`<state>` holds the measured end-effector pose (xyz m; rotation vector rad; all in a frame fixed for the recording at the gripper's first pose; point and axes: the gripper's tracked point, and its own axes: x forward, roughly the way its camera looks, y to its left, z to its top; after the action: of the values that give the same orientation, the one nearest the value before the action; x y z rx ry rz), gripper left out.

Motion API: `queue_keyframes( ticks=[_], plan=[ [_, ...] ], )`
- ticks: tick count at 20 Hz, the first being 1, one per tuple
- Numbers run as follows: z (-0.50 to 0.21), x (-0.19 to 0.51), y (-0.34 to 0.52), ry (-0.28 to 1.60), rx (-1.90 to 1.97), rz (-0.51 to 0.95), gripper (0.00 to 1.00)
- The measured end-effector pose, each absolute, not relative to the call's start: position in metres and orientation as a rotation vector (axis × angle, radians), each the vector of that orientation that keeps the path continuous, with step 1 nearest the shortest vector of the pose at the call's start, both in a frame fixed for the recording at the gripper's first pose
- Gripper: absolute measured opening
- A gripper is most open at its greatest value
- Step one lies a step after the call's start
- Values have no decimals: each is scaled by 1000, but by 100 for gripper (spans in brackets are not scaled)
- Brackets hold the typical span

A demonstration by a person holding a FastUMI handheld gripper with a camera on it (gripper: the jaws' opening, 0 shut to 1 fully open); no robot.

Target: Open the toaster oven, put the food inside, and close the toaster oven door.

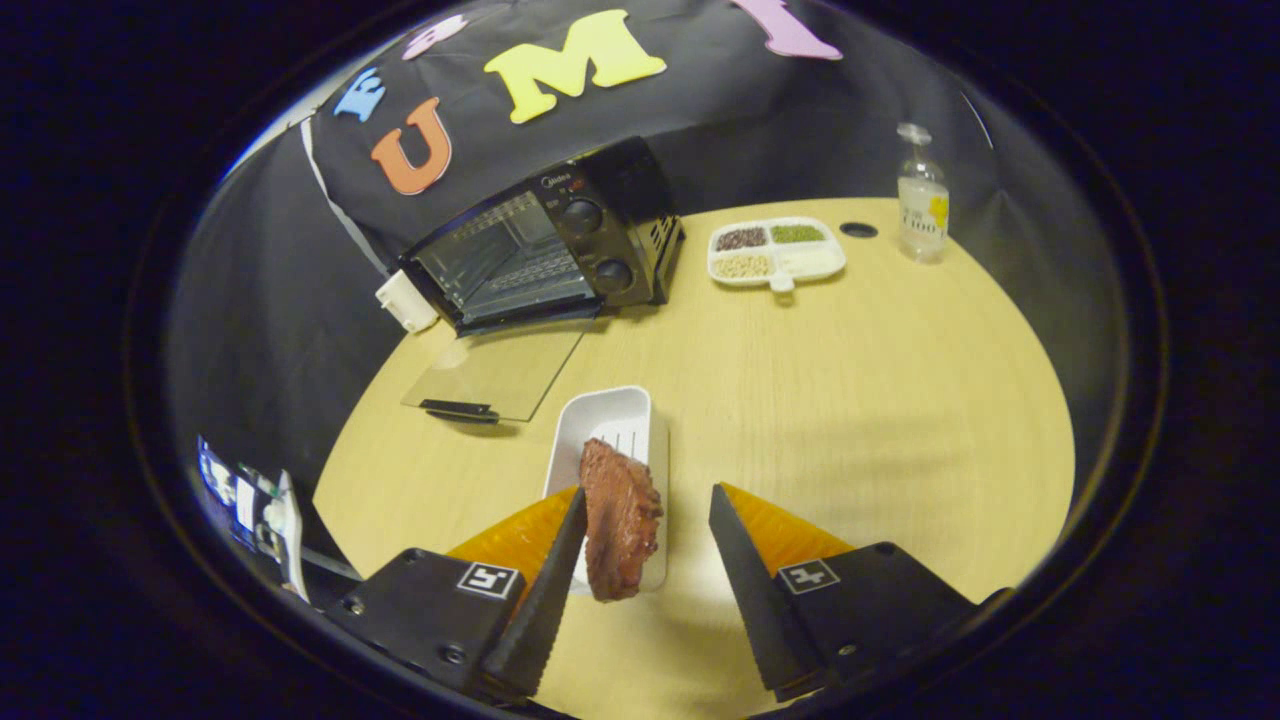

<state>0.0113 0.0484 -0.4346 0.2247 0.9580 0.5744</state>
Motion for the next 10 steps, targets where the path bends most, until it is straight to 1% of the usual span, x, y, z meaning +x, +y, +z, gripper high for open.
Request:
queue_keyframes(
  ticks=[2,4,5,8,10],
  plan=[
    [-441,4,53,1007,303,600,66],
    [-443,6,51,1027,363,586,48],
    [-442,6,51,1036,384,587,36],
    [-439,5,50,1060,419,610,27],
    [-428,10,48,1040,434,612,21]
  ],
)
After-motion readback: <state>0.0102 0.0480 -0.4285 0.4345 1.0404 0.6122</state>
